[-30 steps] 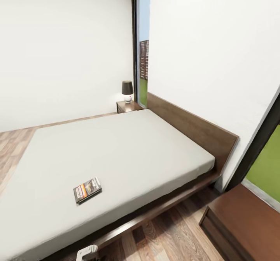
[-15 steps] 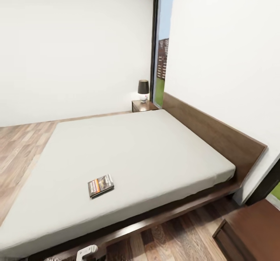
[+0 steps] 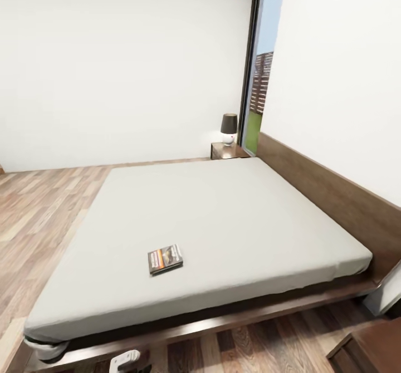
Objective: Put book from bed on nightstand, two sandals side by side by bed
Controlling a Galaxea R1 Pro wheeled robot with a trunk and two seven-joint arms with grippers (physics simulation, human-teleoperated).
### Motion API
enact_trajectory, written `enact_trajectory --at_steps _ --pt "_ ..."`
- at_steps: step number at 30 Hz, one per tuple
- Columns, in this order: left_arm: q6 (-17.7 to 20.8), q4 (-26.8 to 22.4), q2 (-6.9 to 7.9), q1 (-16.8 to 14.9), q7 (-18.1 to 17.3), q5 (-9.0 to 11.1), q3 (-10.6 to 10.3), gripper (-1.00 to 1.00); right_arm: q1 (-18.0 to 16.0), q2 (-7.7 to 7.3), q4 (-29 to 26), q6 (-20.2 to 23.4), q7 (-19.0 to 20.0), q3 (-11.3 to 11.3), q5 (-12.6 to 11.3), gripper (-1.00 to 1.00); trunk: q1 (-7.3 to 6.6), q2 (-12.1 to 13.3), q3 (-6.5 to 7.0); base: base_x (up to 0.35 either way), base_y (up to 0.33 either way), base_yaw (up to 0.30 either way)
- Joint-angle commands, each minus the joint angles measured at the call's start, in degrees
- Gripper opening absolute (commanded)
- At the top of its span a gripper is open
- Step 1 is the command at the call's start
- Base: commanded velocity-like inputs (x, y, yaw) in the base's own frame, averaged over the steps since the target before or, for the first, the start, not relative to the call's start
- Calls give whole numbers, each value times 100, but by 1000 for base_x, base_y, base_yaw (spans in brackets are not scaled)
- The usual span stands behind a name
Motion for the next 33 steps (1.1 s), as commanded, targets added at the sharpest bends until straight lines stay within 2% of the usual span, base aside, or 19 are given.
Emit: enact_trajectory --at_steps 1,9,25,33 --pt "-26 10 0 -6 -15 42 -48 100 -8 -3 18 13 32 -27 -20 100 1 -4 -8 65 -61 278" --pt "-26 15 0 -6 -19 42 -48 100 -8 -2 17 13 32 -27 -20 100 1 -4 -18 127 -128 279" --pt "-26 15 0 -6 -19 42 -48 100 -8 -4 18 13 32 -27 -19 100 1 -4 -18 8 -9 279" --pt "-26 15 0 -6 -19 42 -48 100 -8 -8 17 13 32 -27 -22 100 1 -4 -18 0 0 90"
